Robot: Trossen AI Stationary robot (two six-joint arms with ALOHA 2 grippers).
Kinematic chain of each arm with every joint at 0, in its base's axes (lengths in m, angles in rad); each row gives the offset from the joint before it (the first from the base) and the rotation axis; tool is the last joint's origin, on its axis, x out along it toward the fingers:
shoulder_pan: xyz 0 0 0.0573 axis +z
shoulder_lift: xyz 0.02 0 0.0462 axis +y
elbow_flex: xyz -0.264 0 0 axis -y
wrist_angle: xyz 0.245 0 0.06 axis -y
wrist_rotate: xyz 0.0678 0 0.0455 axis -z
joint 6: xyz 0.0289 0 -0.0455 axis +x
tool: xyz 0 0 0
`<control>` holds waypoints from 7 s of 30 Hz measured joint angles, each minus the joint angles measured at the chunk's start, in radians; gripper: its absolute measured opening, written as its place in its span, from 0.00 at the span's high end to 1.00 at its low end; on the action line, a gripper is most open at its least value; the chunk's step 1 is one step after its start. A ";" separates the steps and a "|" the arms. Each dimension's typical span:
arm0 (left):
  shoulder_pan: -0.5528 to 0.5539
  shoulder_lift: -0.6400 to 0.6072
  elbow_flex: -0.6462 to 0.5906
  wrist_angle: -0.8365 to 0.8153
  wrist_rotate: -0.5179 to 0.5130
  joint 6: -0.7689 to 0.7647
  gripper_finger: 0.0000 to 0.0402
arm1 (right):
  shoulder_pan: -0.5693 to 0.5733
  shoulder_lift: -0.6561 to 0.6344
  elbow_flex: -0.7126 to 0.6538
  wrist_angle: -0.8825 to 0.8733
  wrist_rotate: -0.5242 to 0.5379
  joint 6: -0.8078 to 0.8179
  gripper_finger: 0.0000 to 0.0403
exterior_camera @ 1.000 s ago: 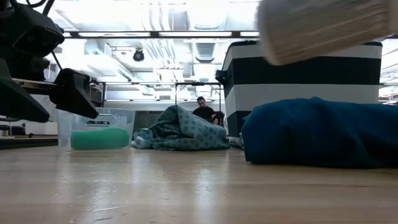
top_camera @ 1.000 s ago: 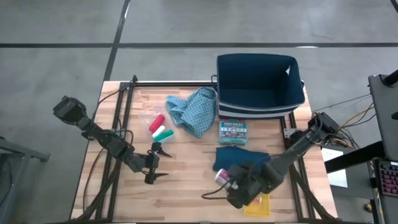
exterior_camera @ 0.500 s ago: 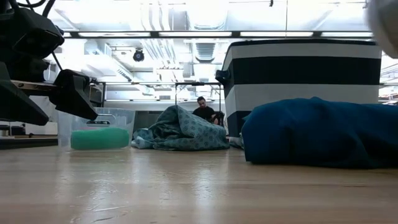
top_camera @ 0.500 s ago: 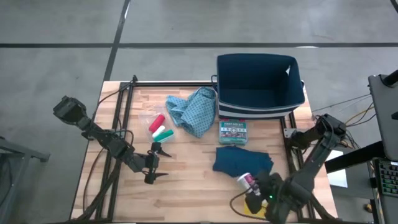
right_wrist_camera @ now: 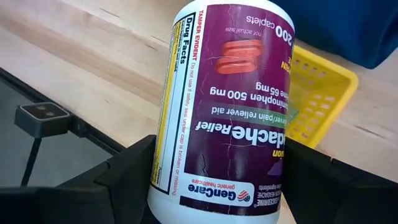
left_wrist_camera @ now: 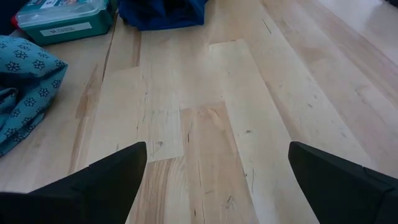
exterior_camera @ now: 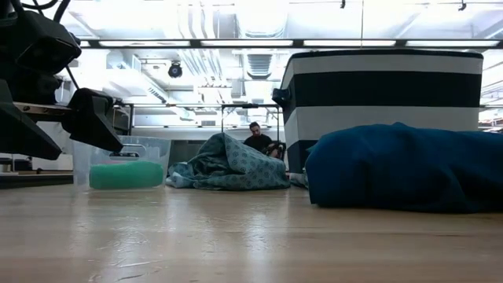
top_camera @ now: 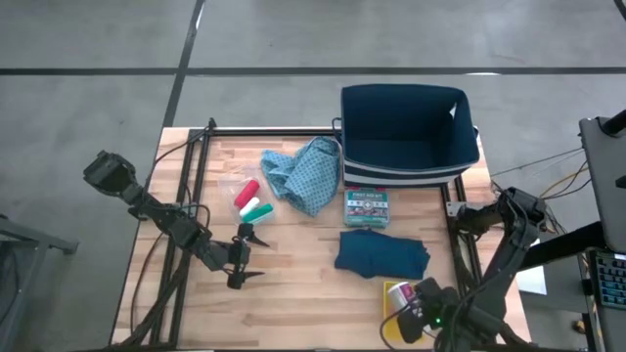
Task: Pick & place medical supplies in basket/bin
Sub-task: Put the white pill bottle into the yellow bin, then put the blue patient gown into the blue bin
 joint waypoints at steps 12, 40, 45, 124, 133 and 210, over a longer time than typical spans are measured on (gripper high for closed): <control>0.000 0.000 0.000 0.000 0.000 0.000 0.01 | 0.002 0.069 -0.003 -0.011 -0.079 0.023 0.28; 0.000 0.000 0.000 -0.001 0.000 0.000 0.01 | -0.015 0.126 -0.006 -0.034 -0.082 0.087 0.28; 0.000 0.000 0.000 -0.001 0.000 0.000 0.01 | -0.016 0.126 -0.006 -0.035 -0.082 0.087 0.25; 0.000 0.000 0.000 -0.001 0.000 -0.001 0.01 | -0.039 0.122 0.209 -0.097 0.674 -1.059 0.11; 0.000 0.000 0.000 -0.001 0.000 0.000 0.01 | -0.106 0.123 0.209 -0.069 0.674 -1.208 0.11; 0.000 0.000 0.000 -0.001 0.000 0.000 0.01 | -1.030 -0.074 0.182 0.104 -0.351 -2.029 0.11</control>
